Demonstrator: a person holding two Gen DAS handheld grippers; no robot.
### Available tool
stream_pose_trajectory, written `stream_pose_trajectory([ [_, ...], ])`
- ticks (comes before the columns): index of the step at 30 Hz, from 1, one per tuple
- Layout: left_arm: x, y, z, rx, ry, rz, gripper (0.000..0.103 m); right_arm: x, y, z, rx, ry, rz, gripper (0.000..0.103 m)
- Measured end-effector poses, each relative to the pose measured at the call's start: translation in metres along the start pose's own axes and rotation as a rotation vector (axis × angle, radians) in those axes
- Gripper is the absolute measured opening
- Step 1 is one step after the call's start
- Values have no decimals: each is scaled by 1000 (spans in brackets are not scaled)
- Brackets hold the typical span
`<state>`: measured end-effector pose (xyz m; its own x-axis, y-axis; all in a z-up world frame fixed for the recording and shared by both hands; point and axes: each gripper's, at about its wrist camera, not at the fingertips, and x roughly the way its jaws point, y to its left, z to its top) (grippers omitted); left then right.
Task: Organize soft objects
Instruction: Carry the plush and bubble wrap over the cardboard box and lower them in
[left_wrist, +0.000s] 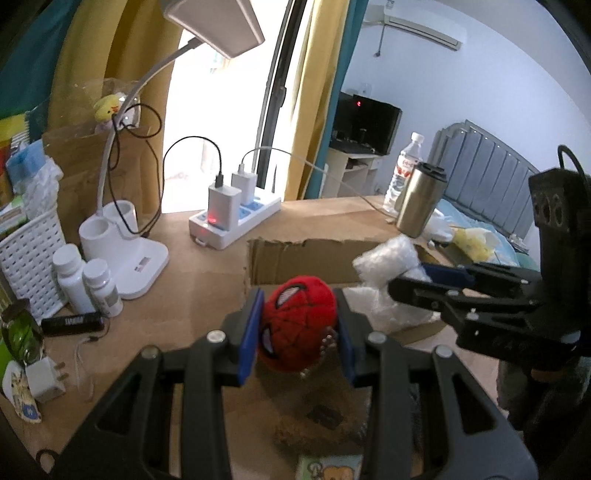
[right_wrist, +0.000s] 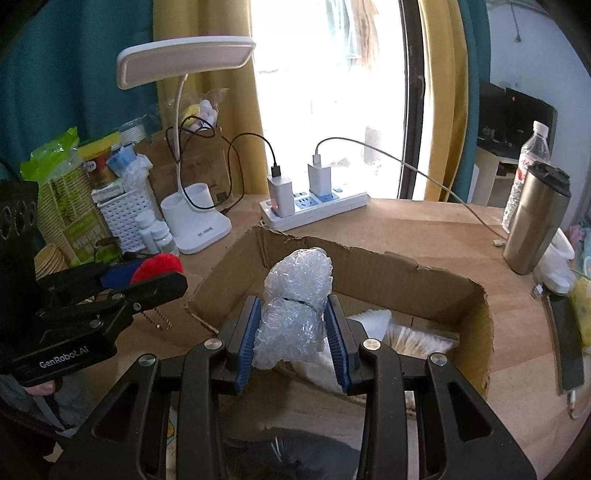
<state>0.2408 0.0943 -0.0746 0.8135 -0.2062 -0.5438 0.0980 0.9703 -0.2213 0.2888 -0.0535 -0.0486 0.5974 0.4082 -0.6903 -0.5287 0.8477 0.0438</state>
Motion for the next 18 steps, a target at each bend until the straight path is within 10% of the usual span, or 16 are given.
stream_pose_trajectory([
  [18, 57, 7, 6, -33, 87, -18, 39, 60, -14, -6, 20, 104, 89, 37],
])
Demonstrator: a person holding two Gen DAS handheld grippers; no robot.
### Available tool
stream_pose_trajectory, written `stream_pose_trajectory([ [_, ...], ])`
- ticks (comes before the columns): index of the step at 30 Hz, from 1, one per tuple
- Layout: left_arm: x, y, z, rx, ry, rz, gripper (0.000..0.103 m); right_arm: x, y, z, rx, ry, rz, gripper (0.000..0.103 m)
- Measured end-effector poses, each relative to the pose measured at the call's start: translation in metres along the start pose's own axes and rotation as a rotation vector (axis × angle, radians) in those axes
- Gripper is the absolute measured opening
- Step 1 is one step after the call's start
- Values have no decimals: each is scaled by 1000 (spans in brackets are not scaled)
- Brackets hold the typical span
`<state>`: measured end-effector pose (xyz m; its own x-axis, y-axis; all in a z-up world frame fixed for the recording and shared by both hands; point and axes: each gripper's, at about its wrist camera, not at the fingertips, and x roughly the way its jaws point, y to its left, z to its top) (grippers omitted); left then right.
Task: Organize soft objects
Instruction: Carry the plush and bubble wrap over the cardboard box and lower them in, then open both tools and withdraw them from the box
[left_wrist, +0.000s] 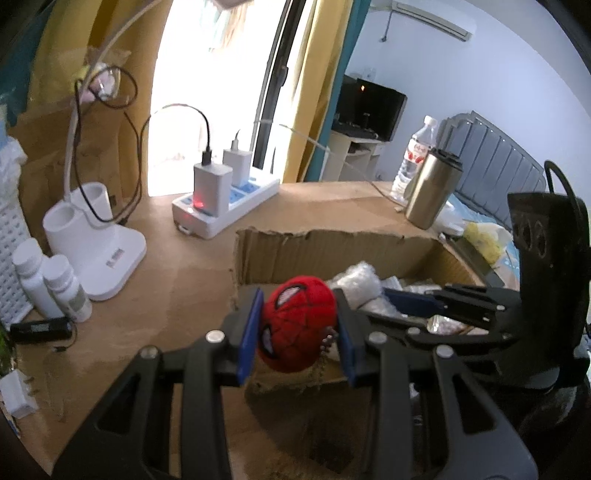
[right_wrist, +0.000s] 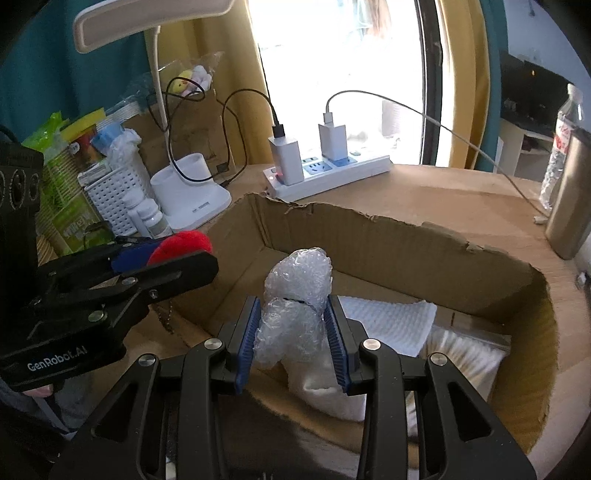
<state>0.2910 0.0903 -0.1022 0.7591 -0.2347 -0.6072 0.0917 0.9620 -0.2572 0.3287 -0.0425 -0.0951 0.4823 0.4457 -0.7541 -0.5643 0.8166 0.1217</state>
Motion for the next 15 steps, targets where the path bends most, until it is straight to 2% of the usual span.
stream_pose_trajectory([
  [2, 4, 1, 0, -9, 16, 0, 40, 3, -1, 0, 0, 9, 6, 39],
  [3, 5, 1, 0, -10, 20, 4, 42, 4, -1, 1, -1, 14, 7, 42],
  [4, 5, 1, 0, -12, 22, 9, 49, 5, -2, 0, -2, 17, 5, 46],
  [5, 5, 2, 0, -18, 22, 10, 53, 5, -2, 0, -3, 22, 0, 54],
  [6, 5, 2, 1, -26, 19, -6, 53, 6, -3, -1, -3, 28, -2, 57],
  [9, 1, 0, 1, -25, 10, 1, 57, 3, -6, -2, 5, 28, -2, 57],
  [12, -4, 0, 1, -28, 1, 4, 66, -1, -5, -3, 7, 18, -6, 57],
  [15, -11, 1, 0, -42, -9, 5, 67, -8, -4, -3, 10, 4, -13, 57],
])
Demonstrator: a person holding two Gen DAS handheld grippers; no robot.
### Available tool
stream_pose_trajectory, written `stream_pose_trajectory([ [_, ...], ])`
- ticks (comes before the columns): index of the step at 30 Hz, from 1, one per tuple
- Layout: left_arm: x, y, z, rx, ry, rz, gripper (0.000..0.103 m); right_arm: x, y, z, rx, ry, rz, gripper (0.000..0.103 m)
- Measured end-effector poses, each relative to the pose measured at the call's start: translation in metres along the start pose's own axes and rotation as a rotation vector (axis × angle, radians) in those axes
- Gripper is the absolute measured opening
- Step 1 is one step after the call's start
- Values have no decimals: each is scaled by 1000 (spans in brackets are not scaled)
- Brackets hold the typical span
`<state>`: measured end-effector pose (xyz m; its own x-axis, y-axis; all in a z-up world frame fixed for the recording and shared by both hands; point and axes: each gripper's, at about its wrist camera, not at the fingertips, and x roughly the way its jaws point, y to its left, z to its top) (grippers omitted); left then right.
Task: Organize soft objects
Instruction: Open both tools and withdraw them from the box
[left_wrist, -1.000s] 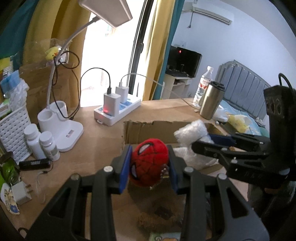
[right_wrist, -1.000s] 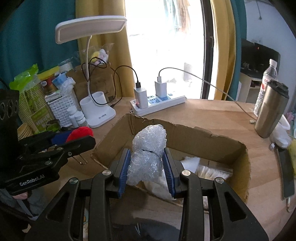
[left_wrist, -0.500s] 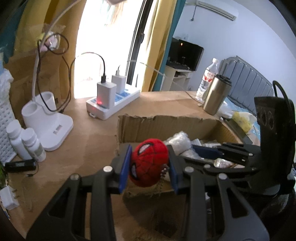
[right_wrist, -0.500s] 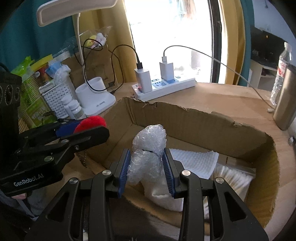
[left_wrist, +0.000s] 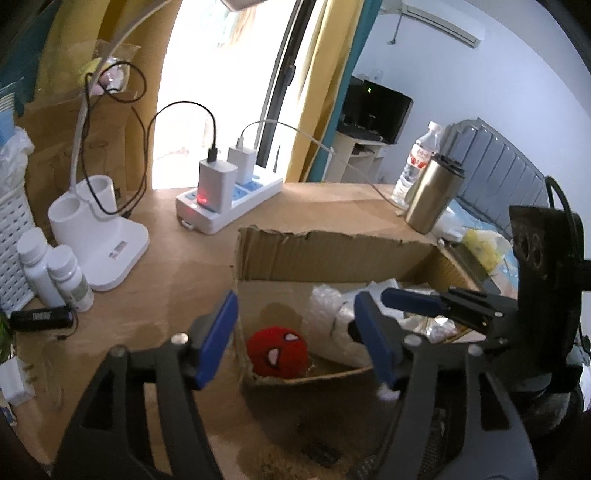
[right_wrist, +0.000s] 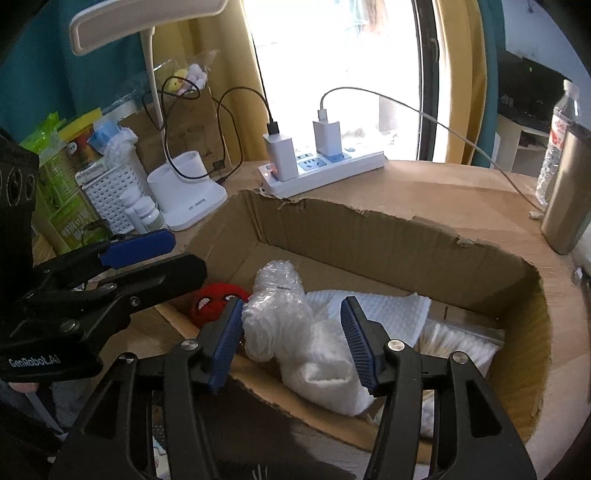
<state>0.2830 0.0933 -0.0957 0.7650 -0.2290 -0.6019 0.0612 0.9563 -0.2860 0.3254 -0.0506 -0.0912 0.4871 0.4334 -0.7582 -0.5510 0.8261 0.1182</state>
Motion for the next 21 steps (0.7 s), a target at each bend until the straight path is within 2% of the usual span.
stream_pose_trajectory([
  [21, -55, -23, -17, 21, -48, 22, 68, -65, 15, -19, -7, -86, -44, 57],
])
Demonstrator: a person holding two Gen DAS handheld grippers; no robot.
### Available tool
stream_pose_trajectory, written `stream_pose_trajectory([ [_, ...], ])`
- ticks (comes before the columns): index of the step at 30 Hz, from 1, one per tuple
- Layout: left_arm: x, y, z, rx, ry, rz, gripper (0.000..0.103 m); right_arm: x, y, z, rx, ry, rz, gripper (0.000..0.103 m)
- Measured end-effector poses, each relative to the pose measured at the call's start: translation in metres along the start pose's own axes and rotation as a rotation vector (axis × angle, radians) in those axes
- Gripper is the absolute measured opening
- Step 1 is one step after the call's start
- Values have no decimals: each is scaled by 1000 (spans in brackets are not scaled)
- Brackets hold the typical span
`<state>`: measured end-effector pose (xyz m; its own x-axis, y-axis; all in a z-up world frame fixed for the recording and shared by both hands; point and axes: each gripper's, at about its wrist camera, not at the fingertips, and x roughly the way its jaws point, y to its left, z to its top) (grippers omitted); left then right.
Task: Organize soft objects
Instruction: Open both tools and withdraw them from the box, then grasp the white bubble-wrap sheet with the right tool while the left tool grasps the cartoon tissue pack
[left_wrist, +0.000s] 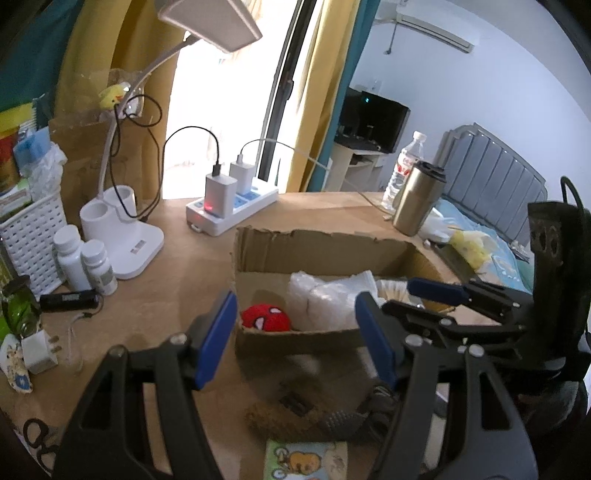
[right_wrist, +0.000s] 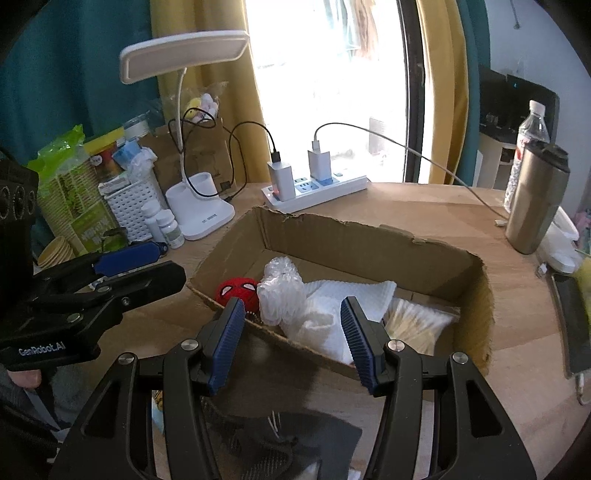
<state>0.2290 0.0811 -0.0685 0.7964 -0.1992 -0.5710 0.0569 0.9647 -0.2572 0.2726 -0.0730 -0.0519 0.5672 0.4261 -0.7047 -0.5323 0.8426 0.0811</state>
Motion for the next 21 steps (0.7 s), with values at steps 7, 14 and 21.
stream_pose_trajectory([
  [7, -15, -8, -7, 13, -6, 13, 68, -20, 0, -8, -1, -29, -23, 61],
  [14, -28, -17, -17, 30, -9, 25, 68, -34, 1, -19, 3, -49, -33, 68],
  [21, -35, -25, -26, 42, -7, 28, 70, -47, -2, -28, 13, -60, -46, 68],
])
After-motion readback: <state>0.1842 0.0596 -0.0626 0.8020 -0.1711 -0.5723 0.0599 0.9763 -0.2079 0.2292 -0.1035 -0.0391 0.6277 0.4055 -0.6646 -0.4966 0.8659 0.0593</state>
